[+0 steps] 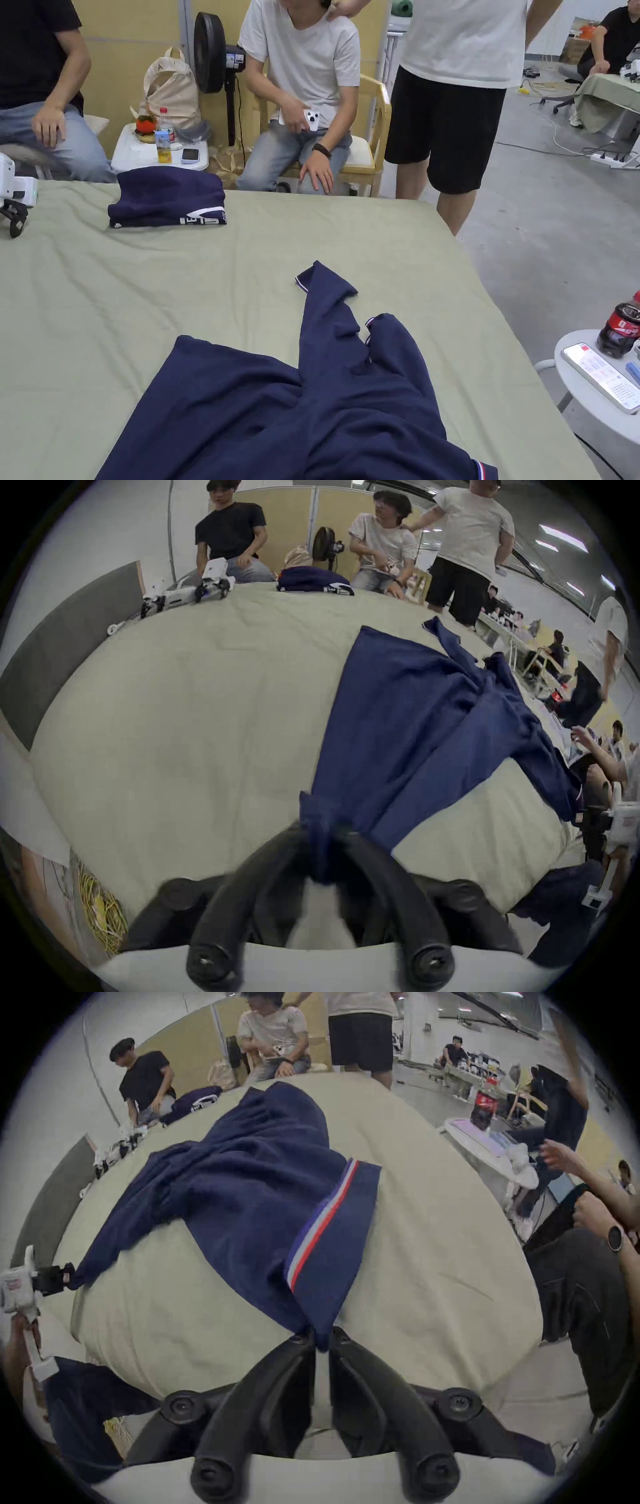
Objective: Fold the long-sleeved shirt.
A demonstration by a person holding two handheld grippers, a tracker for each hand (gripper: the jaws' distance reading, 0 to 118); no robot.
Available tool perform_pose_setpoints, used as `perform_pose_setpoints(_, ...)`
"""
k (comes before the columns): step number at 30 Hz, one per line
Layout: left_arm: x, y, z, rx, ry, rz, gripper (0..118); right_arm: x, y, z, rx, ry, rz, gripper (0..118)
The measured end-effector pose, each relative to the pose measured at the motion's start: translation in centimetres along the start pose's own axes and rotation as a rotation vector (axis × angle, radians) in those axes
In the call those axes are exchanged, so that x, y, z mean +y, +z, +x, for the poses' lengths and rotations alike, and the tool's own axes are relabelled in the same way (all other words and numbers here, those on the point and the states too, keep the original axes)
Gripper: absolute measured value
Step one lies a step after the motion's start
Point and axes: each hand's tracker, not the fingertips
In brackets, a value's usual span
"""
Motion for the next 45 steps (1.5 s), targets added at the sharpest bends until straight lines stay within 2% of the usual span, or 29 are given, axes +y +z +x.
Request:
perform_pose_setpoints(1,0.0,0.8,0.5,0.013,-0.002,0.019,69,0.2,0.9,0.3,0.021,-0.03,0.036,40)
perform_pose_setpoints(2,0.1,2.1,0.8,0.071,-0.015,0.075,100,0.5,2.1,0.5,0.057,-0.061,0.074,66)
perform_pose_setpoints(3,0.3,3.5,1.0,0.079,-0.013,0.105,118,1.6,4.3,0.3,0.091,-0.075,0.102,104)
perform_pose_setpoints(4,0.9,4.9,1.2,0.059,-0.008,0.139,117,2.2,5.7,0.1,0.096,-0.063,0.126,118)
perform_pose_setpoints(5,1.4,6.9,1.7,0.039,-0.003,0.191,117,2.8,7.3,-0.4,0.096,-0.033,0.157,117)
perform_pose_setpoints(6,1.8,8.6,2.4,0.031,-0.006,0.218,117,3.4,9.3,-0.9,0.101,0.023,0.258,117)
perform_pose_setpoints(8,2.4,11.0,3.8,0.017,-0.004,0.276,117,3.8,11.4,-2.3,0.102,0.067,0.299,118)
perform_pose_setpoints(12,0.7,13.4,7.8,-0.093,-0.028,0.294,115,2.8,13.0,-7.1,0.109,0.079,0.363,118)
perform_pose_setpoints(13,-0.2,13.5,8.7,-0.098,-0.035,0.283,109,1.9,12.9,-8.4,0.095,0.068,0.368,116)
perform_pose_setpoints(14,-1.4,13.5,9.8,-0.101,-0.041,0.279,89,0.6,12.6,-9.7,0.098,0.06,0.382,111)
perform_pose_setpoints(15,-2.6,13.6,10.6,-0.116,-0.052,0.264,89,-0.5,12.3,-10.7,0.119,0.055,0.384,111)
perform_pose_setpoints(16,-3.6,12.9,10.6,-0.137,-0.051,0.232,76,-1.5,12.1,-11.5,0.155,0.052,0.367,108)
perform_pose_setpoints(17,-4.8,12.6,11.2,-0.155,-0.056,0.192,47,-2.7,11.8,-12.4,0.207,0.051,0.34,99)
perform_pose_setpoints(18,-6.1,12.3,12.1,-0.126,-0.066,0.155,0,-3.8,11.5,-13.3,0.222,0.058,0.317,53)
perform_pose_setpoints(19,-7.2,12.5,12.8,-0.095,-0.084,0.172,0,-4.8,10.8,-13.6,0.189,0.102,0.289,8)
perform_pose_setpoints(20,-8.1,12.2,12.7,-0.127,-0.095,0.167,0,-5.5,10.8,-14.4,0.14,0.159,0.317,1)
perform_pose_setpoints(22,-9.2,11.9,13.1,-0.176,-0.067,0.107,0,-5.7,10.2,-14.2,0.235,0.171,0.237,1)
perform_pose_setpoints(23,-9.5,11.8,13.2,-0.174,-0.056,0.108,0,-6.5,9.7,-13.7,0.244,0.152,0.206,1)
perform_pose_setpoints(26,-9.8,11.0,12.8,-0.183,-0.057,0.084,0,-6.3,9.2,-13.1,0.21,0.135,0.219,1)
perform_pose_setpoints(29,-9.3,10.2,12.5,-0.19,-0.062,0.069,0,-5.4,9.0,-11.7,0.214,0.049,0.201,1)
perform_pose_setpoints(31,-8.6,9.7,12.4,-0.19,-0.068,0.069,0,-3.8,8.9,-10.5,0.214,0.033,0.211,1)
perform_pose_setpoints(34,-7.2,8.9,12.3,-0.181,-0.093,0.07,0,2.7,7.7,-6.7,0.163,0.021,0.272,1)
perform_pose_setpoints(36,-6.5,8.4,12.1,-0.178,-0.105,0.074,0,7.0,7.3,-3.8,0.093,-0.009,0.296,1)
perform_pose_setpoints(38,-5.5,7.5,11.9,-0.163,-0.11,0.074,0,12.6,4.3,-0.6,0.085,0.026,0.201,1)
perform_pose_setpoints(39,-5.0,7.0,11.8,-0.164,-0.105,0.075,0,14.0,2.6,0.6,0.076,0.025,0.145,8)
perform_pose_setpoints(40,-4.5,6.5,11.8,-0.161,-0.1,0.075,0,15.8,0.8,1.5,0.023,0.044,0.097,28)
perform_pose_setpoints(42,-3.6,5.5,11.7,-0.155,-0.093,0.071,0,18.4,-2.5,3.2,-0.008,0.033,0.051,88)
perform_pose_setpoints(43,-3.6,5.4,11.8,-0.155,-0.097,0.069,0,18.7,-4.8,4.3,-0.023,-0.007,0.015,94)
perform_pose_setpoints(45,-2.8,4.1,11.9,-0.147,-0.1,0.058,0,19.8,-7.3,5.4,0.049,-0.074,-0.032,91)
